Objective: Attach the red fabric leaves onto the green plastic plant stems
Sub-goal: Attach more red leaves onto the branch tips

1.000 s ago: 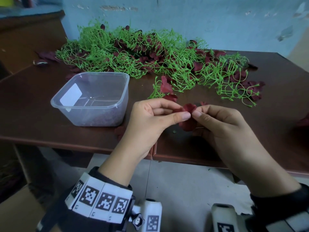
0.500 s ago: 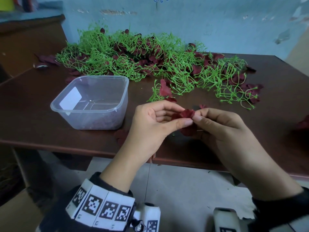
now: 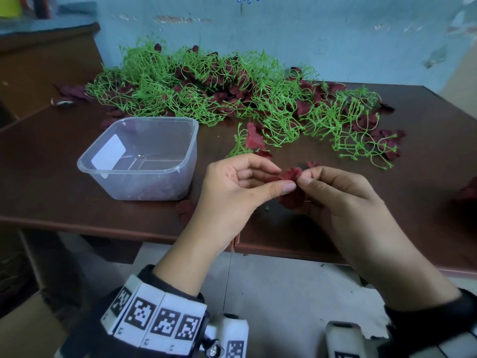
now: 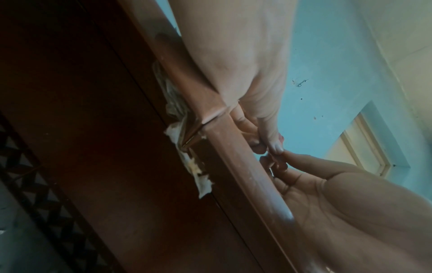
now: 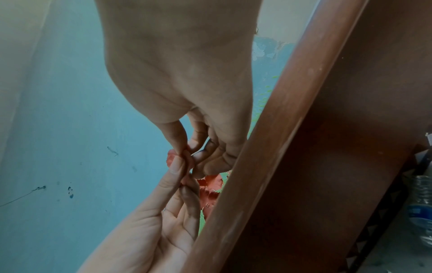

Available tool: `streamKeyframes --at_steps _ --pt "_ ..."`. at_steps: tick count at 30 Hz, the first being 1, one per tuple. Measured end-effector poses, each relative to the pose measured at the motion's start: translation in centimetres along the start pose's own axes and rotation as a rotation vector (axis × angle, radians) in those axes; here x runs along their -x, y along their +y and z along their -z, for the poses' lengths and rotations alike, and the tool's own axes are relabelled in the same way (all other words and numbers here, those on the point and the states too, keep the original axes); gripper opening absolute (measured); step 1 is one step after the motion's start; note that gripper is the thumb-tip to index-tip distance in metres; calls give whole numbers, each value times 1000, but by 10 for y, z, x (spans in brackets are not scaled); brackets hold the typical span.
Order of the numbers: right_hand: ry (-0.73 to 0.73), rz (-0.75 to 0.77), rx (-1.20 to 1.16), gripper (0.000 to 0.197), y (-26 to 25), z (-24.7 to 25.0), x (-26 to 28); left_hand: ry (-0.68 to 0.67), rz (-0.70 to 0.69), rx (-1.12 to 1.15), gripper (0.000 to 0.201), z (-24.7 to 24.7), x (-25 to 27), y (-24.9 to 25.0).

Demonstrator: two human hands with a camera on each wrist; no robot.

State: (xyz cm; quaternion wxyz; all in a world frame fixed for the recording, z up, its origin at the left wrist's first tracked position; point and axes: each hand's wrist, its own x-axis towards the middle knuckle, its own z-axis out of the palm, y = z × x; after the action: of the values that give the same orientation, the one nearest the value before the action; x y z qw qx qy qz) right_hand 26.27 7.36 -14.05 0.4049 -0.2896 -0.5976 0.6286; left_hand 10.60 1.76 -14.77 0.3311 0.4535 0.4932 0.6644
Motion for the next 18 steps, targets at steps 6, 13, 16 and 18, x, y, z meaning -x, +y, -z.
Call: streamKeyframes --at_steps 6,13,16,18 --pt "1 23 46 13 -1 0 3 10 -8 46 22 0 0 -3" --pt "33 29 69 19 -4 -3 5 -14 80 115 17 0 1 0" --pt "40 33 80 17 -3 -1 4 -22 114 100 16 1 1 1" --pt "53 44 106 13 -3 -1 4 -40 120 93 19 2 1 0"
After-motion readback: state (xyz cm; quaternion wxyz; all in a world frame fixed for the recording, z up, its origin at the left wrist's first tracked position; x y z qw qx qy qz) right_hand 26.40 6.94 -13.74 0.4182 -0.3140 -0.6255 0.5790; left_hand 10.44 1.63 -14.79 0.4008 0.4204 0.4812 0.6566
